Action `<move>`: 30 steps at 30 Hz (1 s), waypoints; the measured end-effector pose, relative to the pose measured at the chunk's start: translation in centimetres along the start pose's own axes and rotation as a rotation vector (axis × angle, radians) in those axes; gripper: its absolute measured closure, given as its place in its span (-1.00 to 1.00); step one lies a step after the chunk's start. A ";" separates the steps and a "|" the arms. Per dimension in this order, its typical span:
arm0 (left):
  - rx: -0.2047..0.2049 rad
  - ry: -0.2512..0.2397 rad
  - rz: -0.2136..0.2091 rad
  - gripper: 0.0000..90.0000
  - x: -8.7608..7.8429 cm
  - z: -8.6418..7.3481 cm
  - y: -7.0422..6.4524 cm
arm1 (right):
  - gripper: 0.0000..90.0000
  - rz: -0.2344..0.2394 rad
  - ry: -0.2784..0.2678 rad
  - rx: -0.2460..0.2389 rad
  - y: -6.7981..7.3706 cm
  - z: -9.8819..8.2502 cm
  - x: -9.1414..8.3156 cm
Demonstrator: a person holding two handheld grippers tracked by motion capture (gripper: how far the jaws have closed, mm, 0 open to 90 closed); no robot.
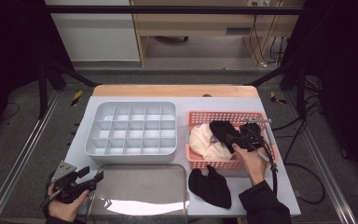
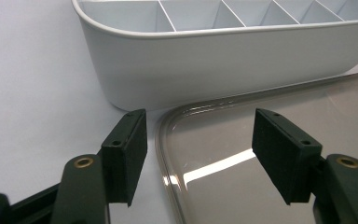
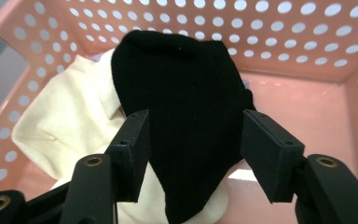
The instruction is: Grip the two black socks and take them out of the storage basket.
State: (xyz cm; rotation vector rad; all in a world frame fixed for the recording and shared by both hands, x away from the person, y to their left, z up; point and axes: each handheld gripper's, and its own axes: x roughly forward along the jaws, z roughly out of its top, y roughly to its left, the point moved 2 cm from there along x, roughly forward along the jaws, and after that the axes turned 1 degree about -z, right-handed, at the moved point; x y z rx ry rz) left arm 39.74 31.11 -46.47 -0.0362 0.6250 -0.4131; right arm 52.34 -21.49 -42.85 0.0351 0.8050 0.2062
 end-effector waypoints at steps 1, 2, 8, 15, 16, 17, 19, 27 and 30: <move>-0.001 0.000 0.000 -0.22 0.0 0.0 0.0 | -0.04 -0.005 0.007 0.001 -0.1 -0.1 0.1; -0.001 0.000 0.000 -0.22 0.0 0.0 0.0 | -0.04 -0.005 0.007 0.001 -0.1 -0.1 0.1; 0.001 0.001 0.001 -0.22 0.0 0.0 0.0 | 0.00 -0.025 0.040 -0.007 0.1 -0.2 0.6; -0.001 -0.001 0.000 -0.22 0.0 0.0 0.0 | 0.54 -0.039 0.133 -0.002 0.2 -0.5 1.1; -0.001 -0.001 0.000 -0.22 0.0 0.0 0.0 | 0.63 -0.038 0.143 0.001 0.1 -0.5 1.1; -0.002 -0.002 0.000 -0.22 0.0 0.0 0.0 | 0.71 -0.034 0.152 0.006 0.1 -0.5 1.1; -0.001 -0.002 0.000 -0.22 0.0 0.0 0.0 | 0.86 -0.025 0.166 0.002 0.0 -0.5 1.1; -0.001 -0.005 0.000 -0.22 -0.1 0.0 0.1 | 0.93 -0.012 0.111 -0.008 0.0 -0.5 0.2; -0.001 -0.003 0.001 -0.22 -0.1 0.0 0.0 | 0.93 0.013 0.053 -0.016 0.1 -0.3 -0.8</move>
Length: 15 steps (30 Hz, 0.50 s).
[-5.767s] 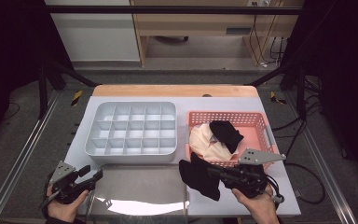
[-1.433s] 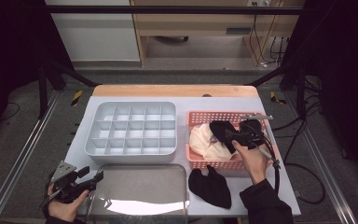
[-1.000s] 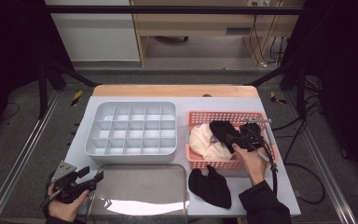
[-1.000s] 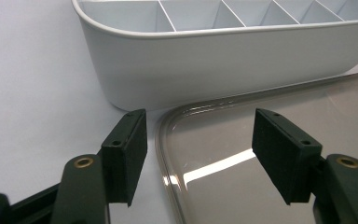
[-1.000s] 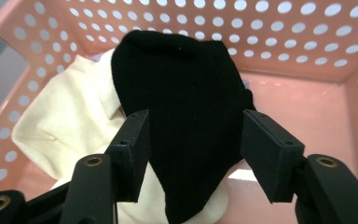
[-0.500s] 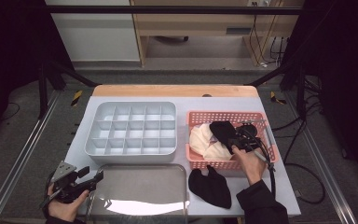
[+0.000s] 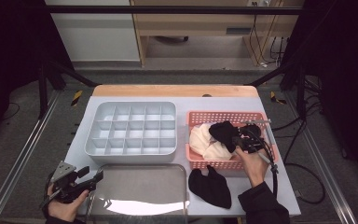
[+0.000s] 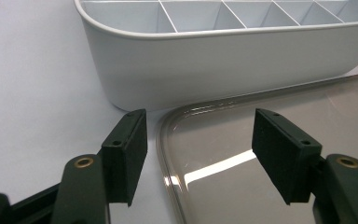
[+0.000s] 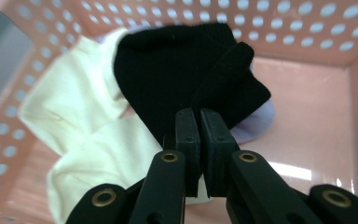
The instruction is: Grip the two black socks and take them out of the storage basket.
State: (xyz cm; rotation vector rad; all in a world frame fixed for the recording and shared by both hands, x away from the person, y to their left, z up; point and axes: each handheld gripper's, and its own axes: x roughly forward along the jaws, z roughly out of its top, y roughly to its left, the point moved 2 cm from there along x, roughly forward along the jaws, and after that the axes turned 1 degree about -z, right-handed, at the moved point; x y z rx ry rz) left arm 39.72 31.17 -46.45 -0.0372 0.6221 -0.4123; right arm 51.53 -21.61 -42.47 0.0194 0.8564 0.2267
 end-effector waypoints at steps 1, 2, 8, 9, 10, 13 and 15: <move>-0.002 -0.001 0.000 -0.22 0.0 0.0 0.0 | 0.93 0.032 -0.043 -0.008 0.1 0.1 -0.7; -0.002 -0.001 0.000 -0.22 0.0 0.0 0.0 | 0.93 0.042 -0.059 -0.011 0.1 0.1 -1.1; -0.001 0.000 0.001 -0.22 0.0 0.0 0.0 | 0.93 0.088 -0.138 -0.031 0.2 0.0 -2.7; -0.001 0.000 0.001 -0.22 0.0 0.0 0.0 | 0.93 0.107 -0.170 -0.029 0.2 0.1 -3.5; -0.001 0.000 0.001 -0.22 0.0 0.0 0.0 | 0.93 0.107 -0.170 -0.029 0.2 0.1 -3.5; -0.002 -0.001 0.001 -0.22 0.0 0.0 0.0 | 0.93 0.126 -0.223 -0.046 0.3 0.5 -4.9; -0.003 -0.001 0.001 -0.22 0.0 0.0 0.0 | 0.93 0.140 -0.251 -0.055 0.5 0.8 -5.7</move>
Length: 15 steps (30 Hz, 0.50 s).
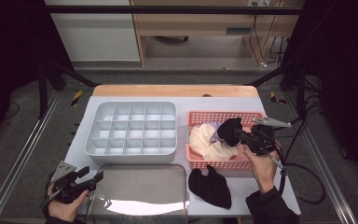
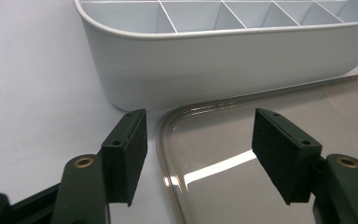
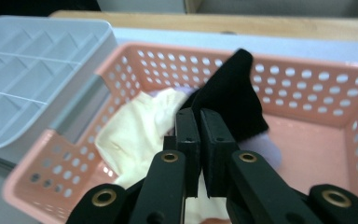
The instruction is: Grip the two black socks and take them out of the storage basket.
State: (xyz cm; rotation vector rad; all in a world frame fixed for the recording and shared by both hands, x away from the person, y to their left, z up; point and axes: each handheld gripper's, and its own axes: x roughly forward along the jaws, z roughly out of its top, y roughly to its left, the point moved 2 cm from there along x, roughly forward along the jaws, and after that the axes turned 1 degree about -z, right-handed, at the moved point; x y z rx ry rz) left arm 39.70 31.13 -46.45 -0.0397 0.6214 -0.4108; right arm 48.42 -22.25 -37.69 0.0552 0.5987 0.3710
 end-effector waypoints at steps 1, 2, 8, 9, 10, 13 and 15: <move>0.000 0.000 0.000 -0.22 0.0 0.0 0.0 | 0.93 0.000 0.000 0.000 0.0 0.0 0.0; 0.000 0.000 0.000 -0.22 0.0 0.0 0.0 | 0.93 0.009 -0.019 -0.011 0.3 0.4 -0.5; 0.000 -0.001 0.000 -0.22 0.0 0.0 0.0 | 0.93 0.035 -0.063 -0.035 1.0 1.3 -1.8; 0.000 -0.001 0.000 -0.22 0.0 0.0 0.0 | 0.93 0.035 -0.063 -0.035 1.0 1.3 -1.8; 0.000 -0.001 0.001 -0.22 0.0 0.0 0.0 | 0.93 0.044 -0.079 -0.043 1.2 1.6 -2.3; 0.000 -0.001 0.001 -0.22 0.0 0.0 0.0 | 0.93 0.052 -0.093 -0.047 1.5 1.8 -2.8; -0.001 -0.002 0.000 -0.22 0.0 0.0 0.0 | 0.93 0.068 -0.117 -0.054 1.8 2.1 -3.6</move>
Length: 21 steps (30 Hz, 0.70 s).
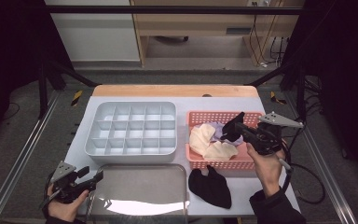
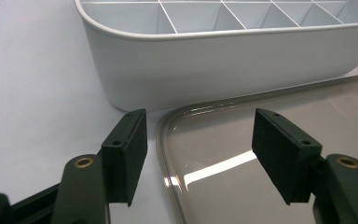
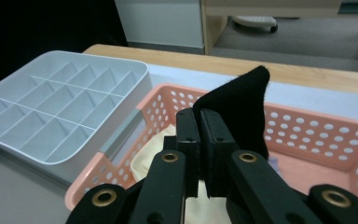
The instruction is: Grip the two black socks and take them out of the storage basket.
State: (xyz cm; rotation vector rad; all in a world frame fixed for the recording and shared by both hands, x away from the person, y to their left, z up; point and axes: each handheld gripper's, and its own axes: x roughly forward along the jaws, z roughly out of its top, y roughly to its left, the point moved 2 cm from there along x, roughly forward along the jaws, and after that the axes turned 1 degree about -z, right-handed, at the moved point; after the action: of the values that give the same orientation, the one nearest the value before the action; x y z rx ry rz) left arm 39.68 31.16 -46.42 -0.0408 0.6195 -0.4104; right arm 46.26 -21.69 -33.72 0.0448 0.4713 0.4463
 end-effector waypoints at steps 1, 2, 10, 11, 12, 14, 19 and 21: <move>0.002 0.000 0.002 -0.22 0.0 0.0 0.0 | 0.93 0.007 -0.006 -0.003 0.1 0.1 -0.3; 0.002 0.000 0.002 -0.22 0.0 0.0 0.0 | 0.93 0.007 -0.006 -0.003 0.1 0.1 -0.3; 0.000 0.001 0.001 -0.22 0.0 0.0 0.0 | 0.93 0.067 -0.038 -0.045 1.9 0.3 -2.5; 0.000 0.001 0.001 -0.22 0.0 0.0 0.0 | 0.93 0.081 -0.044 -0.052 2.4 0.2 -3.2; 0.001 0.002 0.001 -0.22 0.0 0.0 0.0 | 0.93 0.089 -0.046 -0.057 2.6 0.1 -3.5; -0.001 0.001 0.001 -0.22 0.0 0.0 0.0 | 0.93 0.096 -0.049 -0.059 2.8 0.1 -3.9; 0.000 0.001 0.001 -0.22 0.0 0.0 0.0 | 0.93 0.118 -0.060 -0.074 3.6 -0.4 -5.3; -0.001 0.001 0.001 -0.22 0.0 0.0 0.0 | 0.93 0.126 -0.059 -0.078 3.8 -0.8 -5.8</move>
State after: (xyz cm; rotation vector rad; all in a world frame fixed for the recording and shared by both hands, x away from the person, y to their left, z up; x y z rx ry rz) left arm 39.68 31.13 -46.43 -0.0409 0.6205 -0.4097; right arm 39.69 -20.76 -31.37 0.0118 0.3939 0.5851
